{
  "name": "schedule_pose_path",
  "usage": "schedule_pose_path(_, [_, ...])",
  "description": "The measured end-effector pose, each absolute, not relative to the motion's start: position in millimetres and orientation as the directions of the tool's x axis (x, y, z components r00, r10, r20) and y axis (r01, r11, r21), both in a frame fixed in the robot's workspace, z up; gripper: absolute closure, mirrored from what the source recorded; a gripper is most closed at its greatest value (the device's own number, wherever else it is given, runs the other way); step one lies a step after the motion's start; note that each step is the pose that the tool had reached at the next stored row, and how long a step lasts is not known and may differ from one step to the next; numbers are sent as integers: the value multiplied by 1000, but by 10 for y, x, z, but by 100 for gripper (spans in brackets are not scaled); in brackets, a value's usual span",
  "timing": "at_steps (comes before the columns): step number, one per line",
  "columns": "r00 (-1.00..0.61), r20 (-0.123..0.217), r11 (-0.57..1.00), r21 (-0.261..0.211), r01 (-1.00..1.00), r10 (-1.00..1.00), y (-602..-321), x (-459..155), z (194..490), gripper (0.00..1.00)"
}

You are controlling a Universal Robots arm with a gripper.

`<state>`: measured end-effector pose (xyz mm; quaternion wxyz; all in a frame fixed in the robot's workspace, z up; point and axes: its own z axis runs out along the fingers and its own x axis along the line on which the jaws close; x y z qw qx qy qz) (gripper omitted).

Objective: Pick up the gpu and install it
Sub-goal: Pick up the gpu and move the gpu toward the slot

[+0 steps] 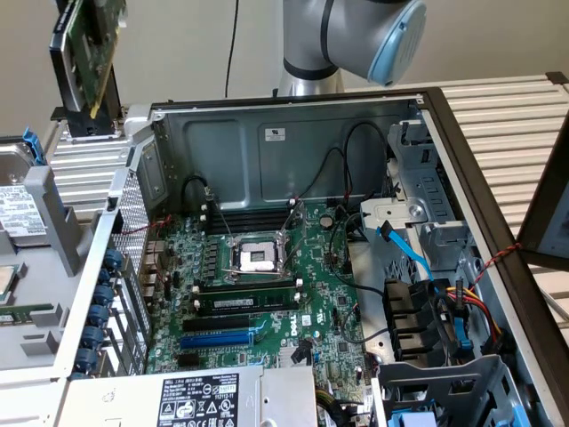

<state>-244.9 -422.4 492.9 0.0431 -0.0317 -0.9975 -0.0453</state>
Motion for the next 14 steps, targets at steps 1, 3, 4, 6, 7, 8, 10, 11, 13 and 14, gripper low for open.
schedule_pose_path(1, [-994,89,994,88,67,59,-4232,-2405,4929,73])
schedule_pose_path(3, [-994,90,994,88,67,59,-4246,-2311,4930,73])
schedule_pose_path(4, [-994,90,994,88,67,59,-4252,-2269,4929,73])
schedule_pose_path(6, [-994,90,994,88,67,59,-4262,-2177,4929,73])
schedule_pose_path(7, [-994,90,994,88,67,59,-4267,-2132,4929,73])
schedule_pose_path(8, [-994,90,994,88,67,59,-4271,-2085,4928,73])
schedule_pose_path(10, [-994,90,994,87,67,59,-4273,-1997,4928,73])
schedule_pose_path(11, [-994,90,994,87,67,59,-4277,-1949,4927,73])
schedule_pose_path(13, [-994,90,994,87,67,59,-4287,-1856,4924,73])
schedule_pose_path(14, [-994,90,994,87,67,59,-4291,-1811,4922,73])
